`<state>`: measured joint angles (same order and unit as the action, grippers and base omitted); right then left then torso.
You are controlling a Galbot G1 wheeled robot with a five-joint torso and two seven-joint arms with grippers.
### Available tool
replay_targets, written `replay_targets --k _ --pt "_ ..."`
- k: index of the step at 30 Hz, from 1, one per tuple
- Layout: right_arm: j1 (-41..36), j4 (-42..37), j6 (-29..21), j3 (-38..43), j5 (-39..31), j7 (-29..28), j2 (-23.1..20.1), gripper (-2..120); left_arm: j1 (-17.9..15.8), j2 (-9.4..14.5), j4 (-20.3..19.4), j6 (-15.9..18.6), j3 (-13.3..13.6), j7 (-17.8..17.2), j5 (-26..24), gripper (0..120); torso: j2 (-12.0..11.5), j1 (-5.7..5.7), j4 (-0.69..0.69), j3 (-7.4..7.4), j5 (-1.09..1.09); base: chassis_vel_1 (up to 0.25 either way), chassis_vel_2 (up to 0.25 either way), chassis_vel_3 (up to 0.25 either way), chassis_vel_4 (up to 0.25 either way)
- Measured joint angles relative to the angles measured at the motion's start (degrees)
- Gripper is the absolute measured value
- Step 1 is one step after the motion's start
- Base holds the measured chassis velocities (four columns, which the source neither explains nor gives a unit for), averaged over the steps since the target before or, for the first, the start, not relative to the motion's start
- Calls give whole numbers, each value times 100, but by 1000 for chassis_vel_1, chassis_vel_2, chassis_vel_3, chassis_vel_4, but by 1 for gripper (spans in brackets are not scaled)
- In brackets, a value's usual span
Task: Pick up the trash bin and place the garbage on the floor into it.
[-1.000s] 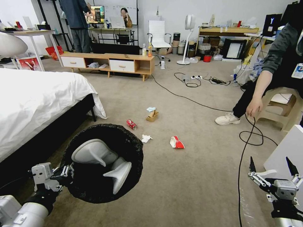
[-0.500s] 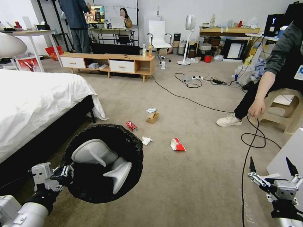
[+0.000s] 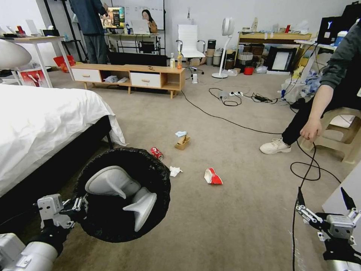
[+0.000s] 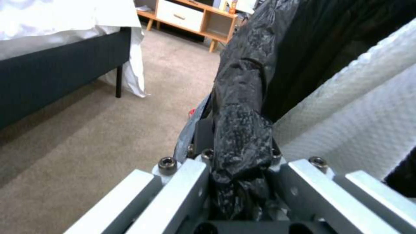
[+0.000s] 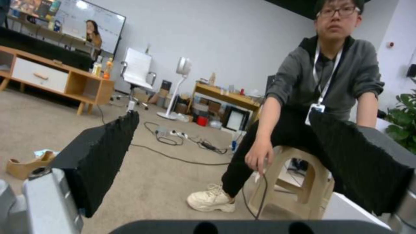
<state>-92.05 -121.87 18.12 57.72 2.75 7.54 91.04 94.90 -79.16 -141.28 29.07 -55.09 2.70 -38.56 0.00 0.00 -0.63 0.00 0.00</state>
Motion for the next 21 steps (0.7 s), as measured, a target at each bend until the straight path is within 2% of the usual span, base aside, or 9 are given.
replay_targets --k 21 --pt "15 28 2 7 -5 15 -6 100 -7 -17 13 -3 5 2 2 2 0 0 1 0 0 -80 84 86 -80"
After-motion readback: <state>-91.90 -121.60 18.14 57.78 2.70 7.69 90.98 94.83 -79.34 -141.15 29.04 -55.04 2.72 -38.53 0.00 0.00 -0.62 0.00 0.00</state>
